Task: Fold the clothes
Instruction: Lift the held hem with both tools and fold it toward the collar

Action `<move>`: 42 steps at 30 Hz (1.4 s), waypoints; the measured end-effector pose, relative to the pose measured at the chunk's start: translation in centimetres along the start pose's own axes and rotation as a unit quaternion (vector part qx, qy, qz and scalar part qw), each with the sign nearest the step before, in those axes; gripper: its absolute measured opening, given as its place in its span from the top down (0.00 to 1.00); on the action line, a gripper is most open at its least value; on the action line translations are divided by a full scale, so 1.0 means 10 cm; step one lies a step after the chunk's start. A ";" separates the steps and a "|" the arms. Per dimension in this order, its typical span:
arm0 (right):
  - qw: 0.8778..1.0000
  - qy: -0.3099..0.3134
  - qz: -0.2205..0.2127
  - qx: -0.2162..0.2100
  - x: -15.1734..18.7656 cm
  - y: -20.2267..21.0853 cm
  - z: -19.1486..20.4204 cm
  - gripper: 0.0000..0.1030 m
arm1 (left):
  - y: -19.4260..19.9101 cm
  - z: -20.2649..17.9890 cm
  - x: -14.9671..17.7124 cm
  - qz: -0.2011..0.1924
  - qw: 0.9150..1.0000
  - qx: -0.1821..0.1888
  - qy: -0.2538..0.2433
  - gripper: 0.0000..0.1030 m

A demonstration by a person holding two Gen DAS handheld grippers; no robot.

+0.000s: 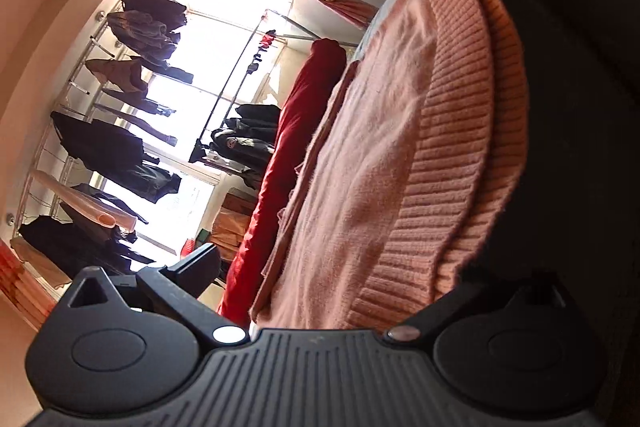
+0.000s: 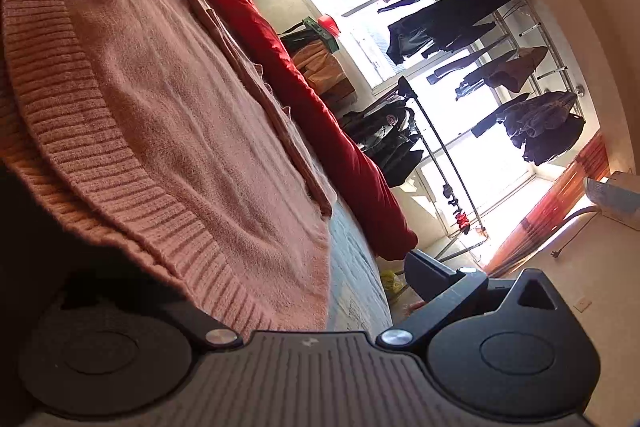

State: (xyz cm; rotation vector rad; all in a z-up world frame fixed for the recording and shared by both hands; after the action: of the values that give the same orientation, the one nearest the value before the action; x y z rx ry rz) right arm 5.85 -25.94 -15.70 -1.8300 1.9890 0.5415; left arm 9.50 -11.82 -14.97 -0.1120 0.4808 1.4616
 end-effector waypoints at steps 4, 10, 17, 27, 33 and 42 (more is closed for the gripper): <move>1.000 -0.023 0.004 -0.006 -0.01 -0.03 -0.11 0.00 | -0.04 -0.05 0.07 0.024 0.999 0.012 -0.021 0.00; 1.000 0.001 -0.011 0.010 -0.07 -0.01 -0.20 0.00 | 0.00 0.06 -0.02 0.019 0.994 -0.040 -0.096 0.00; 0.999 0.014 -0.025 0.038 -0.24 -0.10 -0.37 0.00 | -0.13 0.31 -0.15 0.029 0.991 -0.060 -0.117 0.00; 0.998 0.006 -0.032 0.056 -0.48 -0.53 -0.61 0.00 | -0.52 0.94 -0.19 0.045 0.994 -0.068 -0.074 0.00; 0.997 0.001 -0.032 0.075 -0.64 -0.90 -0.67 0.00 | -0.82 1.09 -0.17 0.058 0.990 -0.098 -0.083 0.00; 0.996 0.016 -0.049 0.070 -0.83 -1.43 -0.56 0.00 | -1.23 1.37 0.05 0.091 0.987 -0.123 -0.055 0.00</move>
State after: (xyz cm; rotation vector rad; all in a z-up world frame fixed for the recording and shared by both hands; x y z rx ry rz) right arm 20.63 -22.94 -6.98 -1.8495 1.8948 0.3374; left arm 24.84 -7.97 -5.43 -0.1869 0.2231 1.6945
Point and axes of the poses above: each gripper's, at about its wrist camera, not at the fingertips, and y roughly against the way its jaws point, z to its left, x to its underside, the point moved 10 cm from there along -y, roughly the way its jaws point, and after that the axes turned 8 degrees about x, right-handed, at the moved point
